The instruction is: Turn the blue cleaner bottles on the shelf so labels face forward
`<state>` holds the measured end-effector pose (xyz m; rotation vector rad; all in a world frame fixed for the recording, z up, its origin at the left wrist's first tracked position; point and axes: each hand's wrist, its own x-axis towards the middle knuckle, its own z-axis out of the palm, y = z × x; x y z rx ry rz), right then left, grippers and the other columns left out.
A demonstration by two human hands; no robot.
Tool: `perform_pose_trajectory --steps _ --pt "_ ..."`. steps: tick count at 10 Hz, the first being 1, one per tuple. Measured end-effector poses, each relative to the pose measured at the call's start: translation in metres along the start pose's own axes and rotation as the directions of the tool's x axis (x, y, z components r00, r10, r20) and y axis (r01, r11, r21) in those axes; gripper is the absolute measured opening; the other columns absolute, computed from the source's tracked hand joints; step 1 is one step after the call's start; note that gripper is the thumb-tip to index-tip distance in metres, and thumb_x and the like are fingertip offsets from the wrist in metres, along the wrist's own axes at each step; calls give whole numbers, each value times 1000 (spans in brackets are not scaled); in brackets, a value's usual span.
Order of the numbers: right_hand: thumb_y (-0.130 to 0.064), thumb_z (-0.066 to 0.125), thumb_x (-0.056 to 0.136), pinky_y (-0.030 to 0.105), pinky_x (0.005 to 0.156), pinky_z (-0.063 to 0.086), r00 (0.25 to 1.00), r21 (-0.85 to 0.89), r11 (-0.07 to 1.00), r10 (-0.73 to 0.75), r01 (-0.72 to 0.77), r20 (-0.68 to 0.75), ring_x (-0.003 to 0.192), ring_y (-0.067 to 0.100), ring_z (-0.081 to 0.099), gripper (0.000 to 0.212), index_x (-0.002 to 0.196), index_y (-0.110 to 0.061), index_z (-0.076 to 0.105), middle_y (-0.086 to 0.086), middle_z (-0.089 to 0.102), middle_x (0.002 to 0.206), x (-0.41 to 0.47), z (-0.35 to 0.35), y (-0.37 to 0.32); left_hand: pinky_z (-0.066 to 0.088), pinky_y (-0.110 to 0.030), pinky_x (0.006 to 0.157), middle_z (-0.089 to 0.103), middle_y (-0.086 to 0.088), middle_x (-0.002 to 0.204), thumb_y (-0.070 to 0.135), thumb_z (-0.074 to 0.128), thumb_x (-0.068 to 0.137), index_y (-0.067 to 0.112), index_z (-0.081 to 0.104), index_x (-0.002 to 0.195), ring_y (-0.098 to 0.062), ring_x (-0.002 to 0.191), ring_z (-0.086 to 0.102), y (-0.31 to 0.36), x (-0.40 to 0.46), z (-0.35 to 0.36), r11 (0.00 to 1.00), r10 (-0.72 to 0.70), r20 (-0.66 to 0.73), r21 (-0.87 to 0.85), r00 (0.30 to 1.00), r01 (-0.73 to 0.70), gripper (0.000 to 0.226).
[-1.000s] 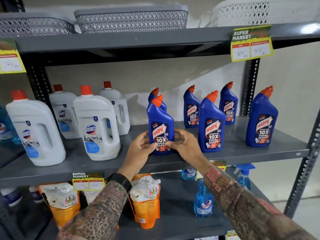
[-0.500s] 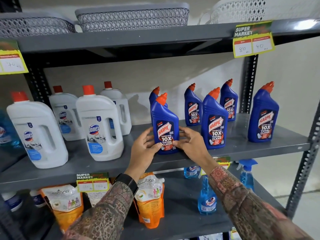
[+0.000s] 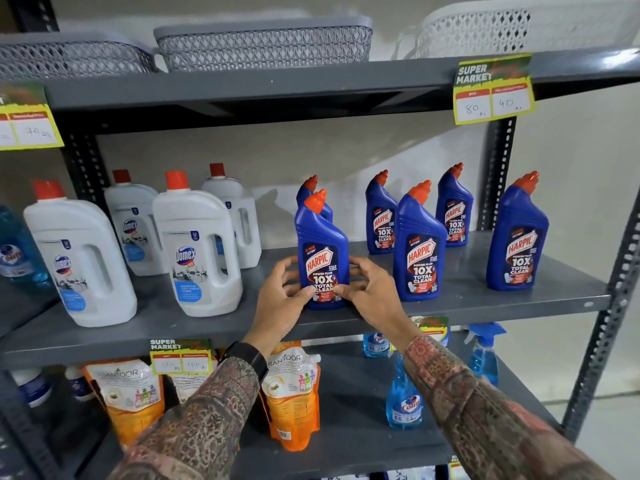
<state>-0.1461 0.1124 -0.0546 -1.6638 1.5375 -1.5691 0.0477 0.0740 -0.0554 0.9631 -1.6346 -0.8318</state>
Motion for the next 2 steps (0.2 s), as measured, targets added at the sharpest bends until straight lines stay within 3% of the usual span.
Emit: perform_pose_trajectory --steps 1,2 --pt "-17 81 86 14 78 58 999 30 999 21 -23 34 105 6 70 69 147 -19 50 -7 69 122 -9 -4 -7 59 -20 82 64 -6 144 15 73 98 27 41 155 -13 119 67 7 -7 -2 998 -45 32 35 998 44 67" --pt "-25 75 93 27 96 58 996 -42 999 -34 30 -86 114 0 62 67 152 -25 44 -4 65 137 -26 -19 -29 55 -37 103 57 -4 154 24 66 103 29 37 160 -17 134 59 30 -17 -12 969 93 -119 237 989 -62 65"
